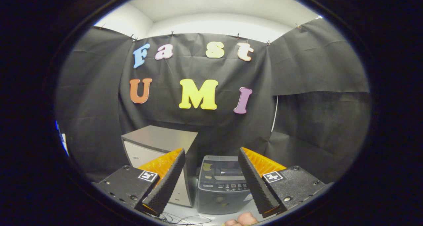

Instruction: Put the clothes into the washing machine and then close the washing machine lid.

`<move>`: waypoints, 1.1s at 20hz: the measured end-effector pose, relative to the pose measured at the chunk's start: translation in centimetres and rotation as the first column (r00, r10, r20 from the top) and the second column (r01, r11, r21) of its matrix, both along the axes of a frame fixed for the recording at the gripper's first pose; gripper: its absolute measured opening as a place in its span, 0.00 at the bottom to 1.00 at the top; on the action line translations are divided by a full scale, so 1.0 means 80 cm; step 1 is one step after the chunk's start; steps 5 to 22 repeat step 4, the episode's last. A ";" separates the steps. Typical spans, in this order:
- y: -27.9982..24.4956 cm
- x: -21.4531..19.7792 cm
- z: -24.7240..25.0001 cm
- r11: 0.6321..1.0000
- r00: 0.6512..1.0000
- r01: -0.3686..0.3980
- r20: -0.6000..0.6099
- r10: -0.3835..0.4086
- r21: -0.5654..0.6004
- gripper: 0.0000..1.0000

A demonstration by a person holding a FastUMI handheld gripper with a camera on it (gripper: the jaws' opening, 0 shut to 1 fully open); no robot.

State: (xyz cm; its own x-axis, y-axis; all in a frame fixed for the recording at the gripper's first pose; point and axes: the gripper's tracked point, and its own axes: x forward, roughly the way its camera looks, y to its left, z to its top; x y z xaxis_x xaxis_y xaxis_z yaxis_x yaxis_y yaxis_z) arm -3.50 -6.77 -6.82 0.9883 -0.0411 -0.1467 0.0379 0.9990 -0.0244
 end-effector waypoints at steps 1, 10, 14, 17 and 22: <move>-0.003 -0.010 0.003 1.000 1.000 -0.007 0.010 0.007 0.000 1.00; -0.022 -0.043 0.008 1.000 0.999 -0.007 0.037 0.008 -0.030 1.00; -0.022 -0.043 0.008 1.000 0.999 -0.007 0.037 0.008 -0.030 1.00; -0.022 -0.043 0.008 1.000 0.999 -0.007 0.037 0.008 -0.030 1.00; -0.022 -0.043 0.008 1.000 0.999 -0.007 0.037 0.008 -0.030 1.00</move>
